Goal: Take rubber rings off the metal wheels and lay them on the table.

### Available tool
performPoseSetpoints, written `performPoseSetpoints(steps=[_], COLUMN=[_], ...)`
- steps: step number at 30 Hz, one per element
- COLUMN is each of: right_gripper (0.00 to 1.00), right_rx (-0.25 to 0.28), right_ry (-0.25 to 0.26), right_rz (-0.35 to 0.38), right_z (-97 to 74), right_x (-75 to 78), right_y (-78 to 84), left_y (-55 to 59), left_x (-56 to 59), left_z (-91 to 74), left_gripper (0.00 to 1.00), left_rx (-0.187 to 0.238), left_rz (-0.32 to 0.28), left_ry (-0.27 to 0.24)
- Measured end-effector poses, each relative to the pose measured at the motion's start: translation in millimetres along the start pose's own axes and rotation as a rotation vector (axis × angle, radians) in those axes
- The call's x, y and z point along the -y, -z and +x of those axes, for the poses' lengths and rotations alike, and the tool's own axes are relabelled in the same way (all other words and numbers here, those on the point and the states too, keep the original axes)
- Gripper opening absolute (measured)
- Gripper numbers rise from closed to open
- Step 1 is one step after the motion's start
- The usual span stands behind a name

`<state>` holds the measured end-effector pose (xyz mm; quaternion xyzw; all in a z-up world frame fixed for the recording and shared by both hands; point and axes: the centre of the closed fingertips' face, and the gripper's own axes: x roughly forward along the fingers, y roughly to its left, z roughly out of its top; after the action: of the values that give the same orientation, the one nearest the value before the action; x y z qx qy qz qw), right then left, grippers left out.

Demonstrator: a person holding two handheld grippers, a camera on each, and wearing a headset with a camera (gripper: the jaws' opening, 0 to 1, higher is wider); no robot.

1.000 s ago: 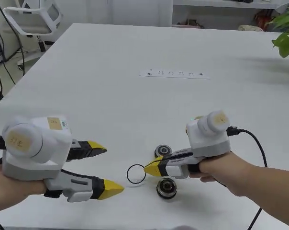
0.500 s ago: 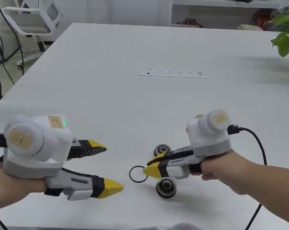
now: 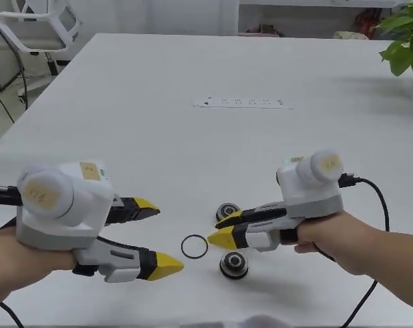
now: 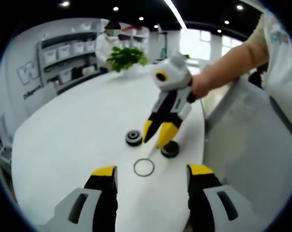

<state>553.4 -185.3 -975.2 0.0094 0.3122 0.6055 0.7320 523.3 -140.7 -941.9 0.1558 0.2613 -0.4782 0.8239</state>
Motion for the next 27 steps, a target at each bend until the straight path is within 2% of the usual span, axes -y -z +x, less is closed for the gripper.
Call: performPoseSetpoints(steps=[13,20,27], right_gripper=[0.25,0.26,0.28], right_rx=[0.05,0.052,0.031], right_ry=[0.022,0.031,0.025], right_rz=[0.006,0.012,-0.009], right_z=[-29.4,-40.2,-41.9], right_x=[3.8,5.5,2.4], right_y=[3.0,14.9,29.1], left_y=[-8.1,-9.9,-10.4], left_x=[0.3,1.0,7.2], left_z=[18.1,32.7,45.7], left_gripper=[0.57,0.56,0.56], left_rx=[-0.009,-0.019,-0.028], left_rz=[0.023,0.032,0.04], left_ry=[0.032,0.054,0.079])
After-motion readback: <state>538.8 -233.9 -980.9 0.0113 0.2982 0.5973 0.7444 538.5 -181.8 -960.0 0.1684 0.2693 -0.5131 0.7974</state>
